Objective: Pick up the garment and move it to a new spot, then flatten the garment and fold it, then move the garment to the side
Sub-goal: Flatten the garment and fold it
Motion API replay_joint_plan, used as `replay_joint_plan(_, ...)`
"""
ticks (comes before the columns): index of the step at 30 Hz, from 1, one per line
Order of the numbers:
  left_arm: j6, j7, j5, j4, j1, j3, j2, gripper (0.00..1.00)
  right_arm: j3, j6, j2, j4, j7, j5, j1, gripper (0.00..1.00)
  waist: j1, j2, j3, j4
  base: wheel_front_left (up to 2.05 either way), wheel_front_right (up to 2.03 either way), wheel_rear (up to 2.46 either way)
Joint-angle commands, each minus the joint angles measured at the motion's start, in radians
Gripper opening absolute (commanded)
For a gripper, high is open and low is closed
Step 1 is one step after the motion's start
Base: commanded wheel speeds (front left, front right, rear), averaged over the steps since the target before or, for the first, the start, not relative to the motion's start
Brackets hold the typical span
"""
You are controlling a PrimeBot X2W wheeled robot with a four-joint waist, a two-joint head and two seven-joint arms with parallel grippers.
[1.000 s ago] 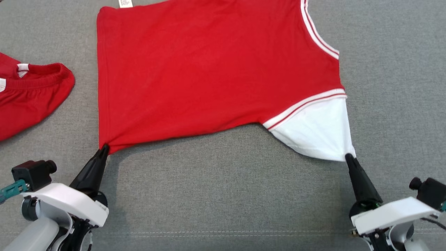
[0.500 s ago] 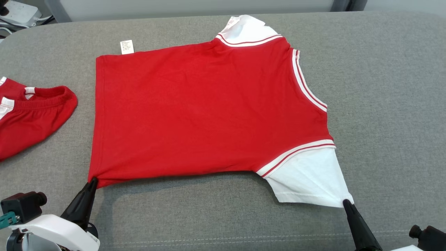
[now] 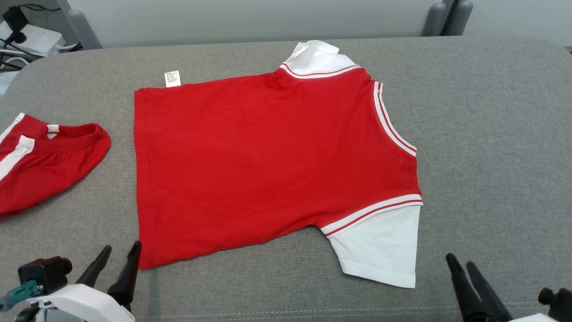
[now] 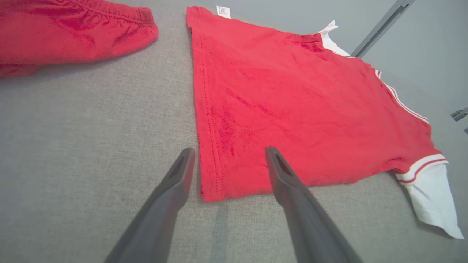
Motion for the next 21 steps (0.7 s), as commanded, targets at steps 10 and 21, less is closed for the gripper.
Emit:
replay_joint_plan(10,0.19,-0.052,0.266,-0.192,-0.042,0.176,0.001,1.0,-0.103,0.005,-0.075,-0.159,-0.027,-0.395,-0.124,1.0,0.0,0.0,-0.089,0.025,0.0,0.0,0.0)
replay_joint_plan(21,0.157,-0.052,0.502,-0.15,-0.041,0.281,-0.15,1.0,-0.02,0.005,-0.122,-0.033,-0.19,-0.686,-0.248,1.0,0.0,0.0,-0.13,0.044,0.0,0.0,0.0)
